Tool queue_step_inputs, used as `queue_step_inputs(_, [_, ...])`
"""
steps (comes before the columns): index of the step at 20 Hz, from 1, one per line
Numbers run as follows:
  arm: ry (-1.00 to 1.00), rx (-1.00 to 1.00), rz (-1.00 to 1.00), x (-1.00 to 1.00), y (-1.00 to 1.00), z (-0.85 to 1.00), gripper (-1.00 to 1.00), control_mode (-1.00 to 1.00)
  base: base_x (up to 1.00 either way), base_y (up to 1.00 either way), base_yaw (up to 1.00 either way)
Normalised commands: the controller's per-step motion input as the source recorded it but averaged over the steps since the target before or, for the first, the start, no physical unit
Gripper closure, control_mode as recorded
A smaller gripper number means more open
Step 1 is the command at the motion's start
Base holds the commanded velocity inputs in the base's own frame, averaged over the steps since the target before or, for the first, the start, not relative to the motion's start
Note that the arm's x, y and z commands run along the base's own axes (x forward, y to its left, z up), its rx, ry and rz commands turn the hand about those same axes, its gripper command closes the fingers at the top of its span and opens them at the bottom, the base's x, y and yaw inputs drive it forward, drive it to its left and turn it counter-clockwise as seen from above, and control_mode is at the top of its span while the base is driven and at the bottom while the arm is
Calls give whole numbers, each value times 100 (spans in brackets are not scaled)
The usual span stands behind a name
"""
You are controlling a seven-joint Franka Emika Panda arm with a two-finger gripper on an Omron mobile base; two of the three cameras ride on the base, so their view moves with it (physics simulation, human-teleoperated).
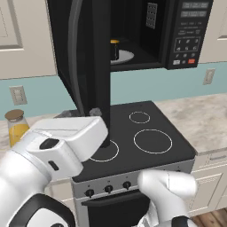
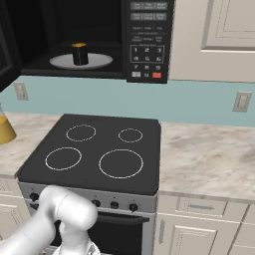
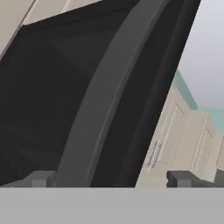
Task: Pick the mug from the counter and place it inside the microwave. Then close the microwave.
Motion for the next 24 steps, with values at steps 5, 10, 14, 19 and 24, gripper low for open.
queue_step_inputs(5, [-1, 0, -9, 0, 14, -6, -100, -100, 0, 0, 0])
queue_step_inputs(10, [0, 0, -4, 4, 8, -2, -100, -100, 0, 0, 0])
queue_step_inputs(14, [0, 0, 0, 21, 0, -11, -100, -100, 0, 0, 0])
queue_step_inputs(19, [0, 0, 0, 17, 4, -11, -100, -100, 0, 0, 0])
queue_step_inputs(24, [0, 0, 0, 15, 8, -6, -100, -100, 0, 0, 0])
